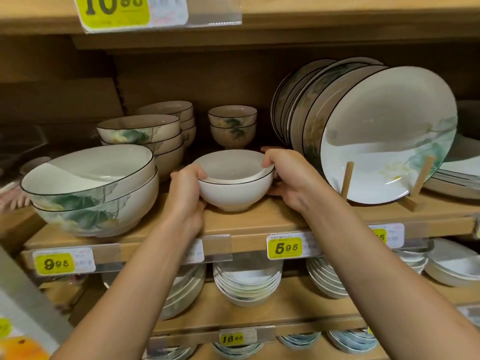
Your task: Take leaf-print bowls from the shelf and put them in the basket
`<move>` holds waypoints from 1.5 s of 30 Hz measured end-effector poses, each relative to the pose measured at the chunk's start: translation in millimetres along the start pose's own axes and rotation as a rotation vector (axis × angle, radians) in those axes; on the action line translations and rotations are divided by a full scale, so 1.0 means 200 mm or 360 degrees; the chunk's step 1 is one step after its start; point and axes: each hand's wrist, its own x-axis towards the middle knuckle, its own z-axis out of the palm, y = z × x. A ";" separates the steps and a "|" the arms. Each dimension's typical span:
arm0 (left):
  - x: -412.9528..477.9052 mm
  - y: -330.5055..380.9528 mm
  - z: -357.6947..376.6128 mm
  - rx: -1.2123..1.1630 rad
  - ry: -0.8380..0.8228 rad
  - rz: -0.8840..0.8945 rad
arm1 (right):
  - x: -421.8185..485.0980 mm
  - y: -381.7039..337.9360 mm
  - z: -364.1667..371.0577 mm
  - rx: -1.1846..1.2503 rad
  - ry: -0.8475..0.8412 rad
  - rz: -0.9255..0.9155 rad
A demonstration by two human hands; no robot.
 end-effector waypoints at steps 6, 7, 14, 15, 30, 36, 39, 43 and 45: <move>-0.09 -0.11 0.02 0.0158 0.0088 0.0225 | 0.04 -0.05 0.06 0.0115 -0.0022 0.0033; -0.08 -0.11 0.02 0.0155 0.0081 0.0244 | 0.05 -0.04 0.06 0.0145 -0.0014 0.0033; 0.01 0.01 -0.02 -0.0049 0.0004 -0.0028 | 0.04 -0.02 0.03 0.0099 -0.0019 0.0039; 0.03 0.02 -0.03 -0.0085 -0.0041 -0.0069 | 0.04 -0.03 0.04 0.0133 -0.0008 0.0040; -0.09 -0.12 -0.08 -0.0101 -0.0101 0.0317 | -0.18 0.11 0.01 0.0373 -0.0267 -0.0132; -0.08 -0.16 -0.10 -0.0110 -0.0043 0.0319 | -0.25 0.15 0.02 0.0460 -0.0142 -0.0228; -0.10 -0.15 -0.09 -0.0093 -0.0149 0.0305 | -0.27 0.17 0.04 0.0523 -0.0063 -0.0231; -0.04 -0.08 -0.02 -0.0106 -0.0161 0.0277 | -0.25 0.12 0.10 0.0500 -0.0018 -0.0330; 0.00 -0.03 0.04 -0.0075 -0.0151 0.0296 | -0.20 0.05 0.13 0.0526 0.0051 -0.0363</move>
